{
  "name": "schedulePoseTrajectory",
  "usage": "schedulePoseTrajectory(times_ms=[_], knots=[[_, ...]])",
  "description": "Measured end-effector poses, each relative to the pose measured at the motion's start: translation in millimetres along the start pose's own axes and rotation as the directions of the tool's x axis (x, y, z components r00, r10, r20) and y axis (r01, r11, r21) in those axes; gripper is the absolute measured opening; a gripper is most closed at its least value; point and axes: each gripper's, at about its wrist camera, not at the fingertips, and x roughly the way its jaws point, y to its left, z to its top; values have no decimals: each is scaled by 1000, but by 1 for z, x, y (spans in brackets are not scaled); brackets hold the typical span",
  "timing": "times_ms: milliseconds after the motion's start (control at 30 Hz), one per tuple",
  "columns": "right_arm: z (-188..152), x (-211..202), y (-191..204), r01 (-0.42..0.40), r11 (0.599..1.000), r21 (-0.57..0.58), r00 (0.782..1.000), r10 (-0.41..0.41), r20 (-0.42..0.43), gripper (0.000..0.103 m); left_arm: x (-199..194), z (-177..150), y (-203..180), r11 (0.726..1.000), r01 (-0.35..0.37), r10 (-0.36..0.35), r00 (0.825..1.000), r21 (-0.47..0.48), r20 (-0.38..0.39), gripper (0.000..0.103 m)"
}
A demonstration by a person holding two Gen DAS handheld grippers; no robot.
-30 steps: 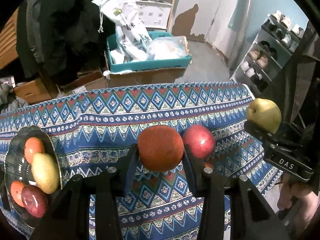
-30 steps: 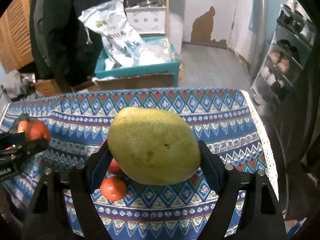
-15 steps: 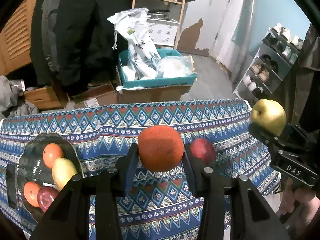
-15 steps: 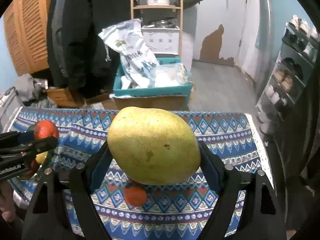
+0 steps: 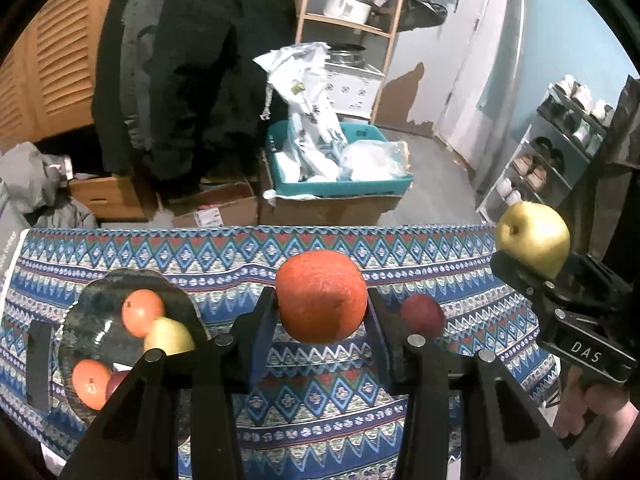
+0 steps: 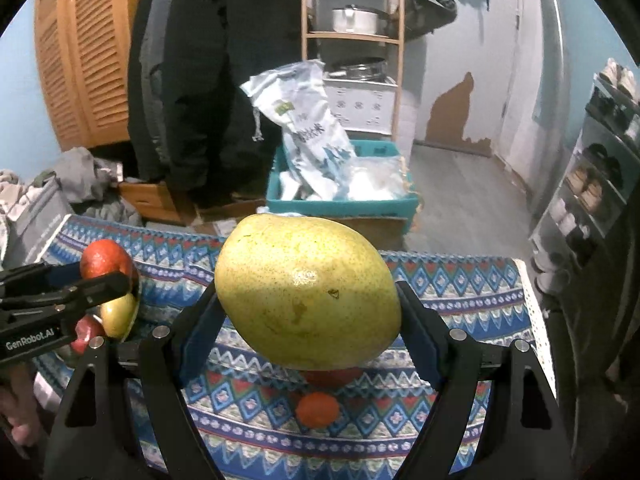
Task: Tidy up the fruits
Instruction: 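Lift the orange with the left tool while the right tool carries the mango toward the bowl, then lower the orange into the glass bowl with the left tool while the right tool lowers the mango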
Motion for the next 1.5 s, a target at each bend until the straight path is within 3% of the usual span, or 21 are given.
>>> schedulePoseTrajectory(times_ms=[967,1267,1500], knots=[[29,34,124,-156,977,-148,988,153,-30,82,-36,-14,119,974,-134,144,989,-184,43,44],[30,58,168,-220,957,-188,975,209,-77,82,-44,-27,159,951,-176,188,982,-253,25,44],[25,83,205,-293,937,-191,953,270,-139,82,-41,-41,191,928,-234,243,970,-291,-7,44]])
